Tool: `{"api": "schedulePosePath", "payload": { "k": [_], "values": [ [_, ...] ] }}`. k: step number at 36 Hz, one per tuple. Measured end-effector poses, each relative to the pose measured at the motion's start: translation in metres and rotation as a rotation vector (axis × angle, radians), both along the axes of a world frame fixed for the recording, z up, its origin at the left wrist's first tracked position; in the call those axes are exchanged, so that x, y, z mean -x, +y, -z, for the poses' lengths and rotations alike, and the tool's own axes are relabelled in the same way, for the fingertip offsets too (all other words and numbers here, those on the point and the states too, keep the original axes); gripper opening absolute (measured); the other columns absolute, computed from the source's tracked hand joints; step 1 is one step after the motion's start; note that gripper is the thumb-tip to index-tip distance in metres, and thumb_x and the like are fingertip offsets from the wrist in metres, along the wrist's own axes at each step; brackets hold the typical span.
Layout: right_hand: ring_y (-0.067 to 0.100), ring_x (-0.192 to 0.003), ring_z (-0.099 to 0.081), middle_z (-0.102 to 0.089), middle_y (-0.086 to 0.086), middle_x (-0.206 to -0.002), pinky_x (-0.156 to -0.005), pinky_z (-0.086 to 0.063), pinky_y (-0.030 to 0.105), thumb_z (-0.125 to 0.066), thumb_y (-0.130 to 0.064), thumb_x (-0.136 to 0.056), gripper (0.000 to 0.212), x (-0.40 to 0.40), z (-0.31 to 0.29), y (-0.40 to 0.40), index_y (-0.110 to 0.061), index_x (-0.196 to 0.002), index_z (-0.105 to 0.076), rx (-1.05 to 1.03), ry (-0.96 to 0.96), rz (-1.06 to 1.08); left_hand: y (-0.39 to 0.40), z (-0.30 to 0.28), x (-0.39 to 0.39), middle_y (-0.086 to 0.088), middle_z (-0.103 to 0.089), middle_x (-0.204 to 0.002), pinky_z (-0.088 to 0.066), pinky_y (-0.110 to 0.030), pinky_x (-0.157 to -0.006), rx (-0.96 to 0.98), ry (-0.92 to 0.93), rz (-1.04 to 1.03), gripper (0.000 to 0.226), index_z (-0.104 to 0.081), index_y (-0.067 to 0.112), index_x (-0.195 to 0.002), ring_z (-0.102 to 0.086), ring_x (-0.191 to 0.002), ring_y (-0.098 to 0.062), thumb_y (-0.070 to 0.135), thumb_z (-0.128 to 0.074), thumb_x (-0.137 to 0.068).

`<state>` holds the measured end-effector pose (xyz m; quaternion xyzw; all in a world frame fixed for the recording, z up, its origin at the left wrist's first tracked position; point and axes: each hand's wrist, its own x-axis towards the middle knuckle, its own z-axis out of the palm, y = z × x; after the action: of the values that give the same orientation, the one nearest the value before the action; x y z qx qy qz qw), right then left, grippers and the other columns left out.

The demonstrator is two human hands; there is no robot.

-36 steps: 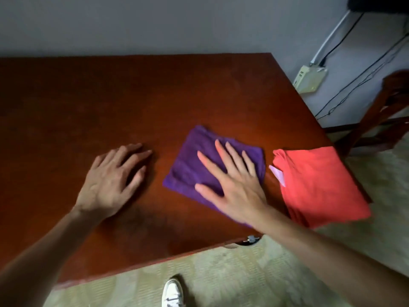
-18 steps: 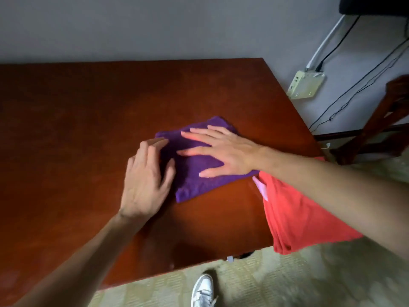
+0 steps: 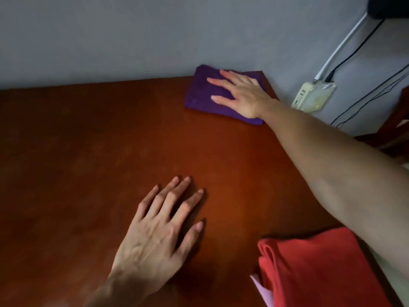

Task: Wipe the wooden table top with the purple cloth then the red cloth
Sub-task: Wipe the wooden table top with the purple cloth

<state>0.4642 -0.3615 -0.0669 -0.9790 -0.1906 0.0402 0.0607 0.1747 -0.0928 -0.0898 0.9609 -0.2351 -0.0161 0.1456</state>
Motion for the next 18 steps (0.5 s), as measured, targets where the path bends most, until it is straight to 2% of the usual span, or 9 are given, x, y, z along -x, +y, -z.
{"api": "schedulePosePath", "payload": {
  "k": [3,7,13,15,18],
  "values": [
    [0.020,-0.160,-0.007,-0.010,-0.002,-0.174,-0.128,-0.004,0.048,-0.023,-0.079,-0.098,0.065,-0.007,-0.001,0.000,-0.056,-0.158,-0.016,-0.017,-0.009,0.130,0.001,-0.001,-0.004,0.007,-0.027,-0.166,-0.015,-0.040,-0.123,-0.009,0.009,0.010,0.058,-0.029,0.035,-0.158,-0.013,-0.156,-0.010,0.057,-0.025,-0.106],
    [0.020,-0.160,-0.004,-0.006,0.000,-0.174,-0.128,0.000,0.047,-0.019,-0.077,-0.099,0.067,0.005,0.002,0.000,-0.052,-0.161,-0.012,-0.006,-0.006,0.162,0.003,-0.003,-0.004,0.010,-0.024,-0.166,-0.010,-0.036,-0.125,0.013,0.017,0.019,0.056,-0.027,0.038,-0.158,-0.011,-0.156,-0.008,0.056,-0.027,-0.105],
    [0.022,-0.160,-0.003,-0.006,-0.001,-0.175,-0.128,-0.002,0.048,-0.025,-0.072,-0.101,0.064,0.074,0.007,-0.015,-0.051,-0.161,-0.012,-0.012,-0.041,0.209,0.003,-0.006,-0.004,0.011,-0.030,-0.164,-0.007,-0.030,-0.125,0.093,0.017,0.007,0.053,-0.037,0.037,-0.154,-0.014,-0.155,-0.005,0.054,-0.028,-0.104],
    [0.021,-0.160,-0.004,-0.006,-0.002,-0.174,-0.128,-0.003,0.048,-0.025,-0.073,-0.100,0.066,0.111,0.010,-0.026,-0.052,-0.161,-0.011,-0.006,-0.047,0.192,0.002,-0.007,-0.003,0.008,-0.037,-0.160,-0.013,-0.030,-0.123,0.131,0.005,-0.017,0.051,-0.046,0.034,-0.149,-0.022,-0.153,-0.008,0.052,-0.031,-0.103],
    [0.021,-0.161,-0.003,-0.005,-0.003,-0.175,-0.127,-0.003,0.048,-0.015,-0.078,-0.093,0.074,0.166,0.012,-0.041,-0.052,-0.161,-0.010,0.002,-0.037,0.134,0.002,-0.009,0.001,0.003,-0.047,-0.153,-0.030,-0.039,-0.111,0.150,-0.041,-0.089,0.048,-0.056,0.029,-0.141,-0.044,-0.141,-0.020,0.047,-0.036,-0.101]
  ]
}}
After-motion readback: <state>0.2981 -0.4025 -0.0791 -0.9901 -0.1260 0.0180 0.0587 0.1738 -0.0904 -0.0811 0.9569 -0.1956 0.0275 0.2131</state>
